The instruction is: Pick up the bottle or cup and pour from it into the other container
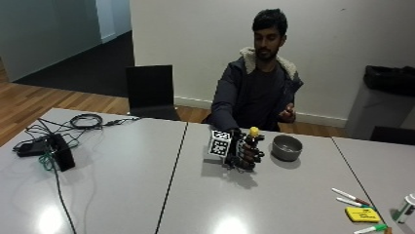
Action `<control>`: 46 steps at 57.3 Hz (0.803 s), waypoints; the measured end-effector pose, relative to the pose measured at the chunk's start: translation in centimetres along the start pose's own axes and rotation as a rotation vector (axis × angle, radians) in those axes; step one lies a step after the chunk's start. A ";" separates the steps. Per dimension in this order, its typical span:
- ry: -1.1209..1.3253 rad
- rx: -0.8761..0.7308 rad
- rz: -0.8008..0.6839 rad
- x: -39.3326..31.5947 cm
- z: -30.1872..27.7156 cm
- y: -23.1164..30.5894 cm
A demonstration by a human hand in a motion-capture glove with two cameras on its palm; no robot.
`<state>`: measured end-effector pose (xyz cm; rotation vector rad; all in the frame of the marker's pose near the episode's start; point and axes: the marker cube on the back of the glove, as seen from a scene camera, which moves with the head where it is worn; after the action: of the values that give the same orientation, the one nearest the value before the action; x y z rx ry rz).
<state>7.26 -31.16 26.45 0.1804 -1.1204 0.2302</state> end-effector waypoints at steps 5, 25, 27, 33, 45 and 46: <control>0.004 0.012 -0.013 0.4 0.2 0.6; 0.044 0.010 -0.094 -2.2 -0.2 3.0; 0.053 0.024 -0.128 -3.1 -0.4 3.0; 0.108 0.009 -0.194 -6.7 -1.3 3.1; 0.400 -0.101 -0.191 -15.1 -1.2 5.1; 0.448 -0.099 -0.206 -15.5 -1.0 5.3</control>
<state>0.24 -27.19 12.14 0.1455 -0.6599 0.0268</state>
